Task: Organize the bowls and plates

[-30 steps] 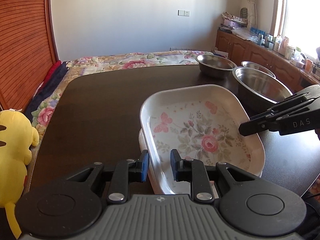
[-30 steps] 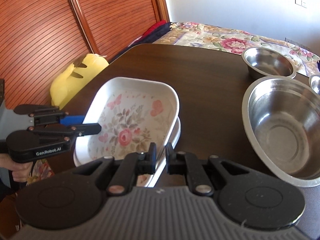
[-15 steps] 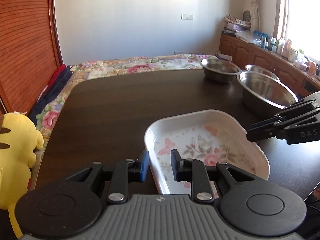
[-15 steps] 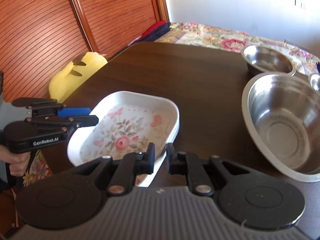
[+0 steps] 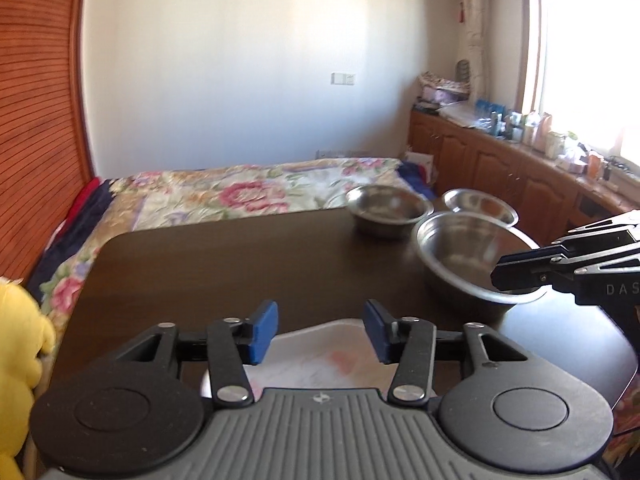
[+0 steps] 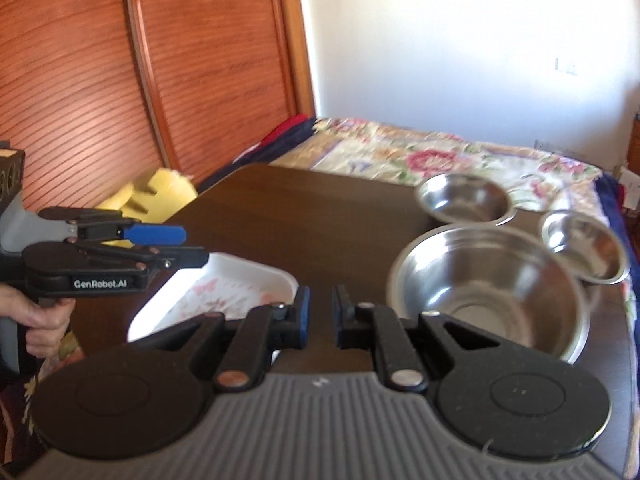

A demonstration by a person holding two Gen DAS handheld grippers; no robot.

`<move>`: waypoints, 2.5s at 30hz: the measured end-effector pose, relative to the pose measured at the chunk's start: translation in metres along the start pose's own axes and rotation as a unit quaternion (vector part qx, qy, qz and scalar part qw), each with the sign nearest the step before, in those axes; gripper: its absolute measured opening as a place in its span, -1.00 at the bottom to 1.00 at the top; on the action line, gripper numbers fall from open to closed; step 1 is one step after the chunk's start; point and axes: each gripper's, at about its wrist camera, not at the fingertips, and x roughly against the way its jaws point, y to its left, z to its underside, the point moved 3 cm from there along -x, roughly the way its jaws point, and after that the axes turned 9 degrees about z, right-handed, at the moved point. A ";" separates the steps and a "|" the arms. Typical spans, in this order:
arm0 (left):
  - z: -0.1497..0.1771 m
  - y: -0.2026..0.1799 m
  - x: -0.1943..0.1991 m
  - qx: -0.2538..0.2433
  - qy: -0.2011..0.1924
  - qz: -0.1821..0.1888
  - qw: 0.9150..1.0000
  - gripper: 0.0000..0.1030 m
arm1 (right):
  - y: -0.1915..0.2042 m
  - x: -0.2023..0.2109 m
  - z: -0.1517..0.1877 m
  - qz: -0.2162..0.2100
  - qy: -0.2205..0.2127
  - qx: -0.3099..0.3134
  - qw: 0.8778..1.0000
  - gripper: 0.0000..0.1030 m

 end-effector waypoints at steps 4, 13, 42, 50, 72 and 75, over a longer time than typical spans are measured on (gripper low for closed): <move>-0.009 -0.023 -0.017 -0.009 -0.005 0.022 1.000 0.16 | -0.020 0.005 0.001 0.013 -0.014 -0.004 1.000 -0.74; -0.021 -0.054 -0.056 -0.014 0.000 0.051 0.999 0.23 | -0.065 0.013 0.006 0.057 -0.040 -0.004 0.998 -0.53; -0.020 -0.071 -0.133 0.007 0.054 0.055 0.997 -0.05 | -0.152 -0.039 0.034 0.071 -0.014 -0.062 0.995 0.03; -0.019 -0.072 -0.132 0.015 0.061 0.065 0.996 -0.29 | -0.154 -0.045 0.039 0.046 -0.003 -0.087 0.995 -0.16; -0.002 -0.078 -0.077 0.012 0.041 0.088 0.995 -0.32 | -0.125 -0.002 0.048 0.062 -0.021 -0.074 0.995 -0.35; 0.002 -0.078 -0.072 0.009 0.042 0.087 0.995 -0.32 | -0.118 0.001 0.053 0.059 -0.018 -0.071 0.996 -0.35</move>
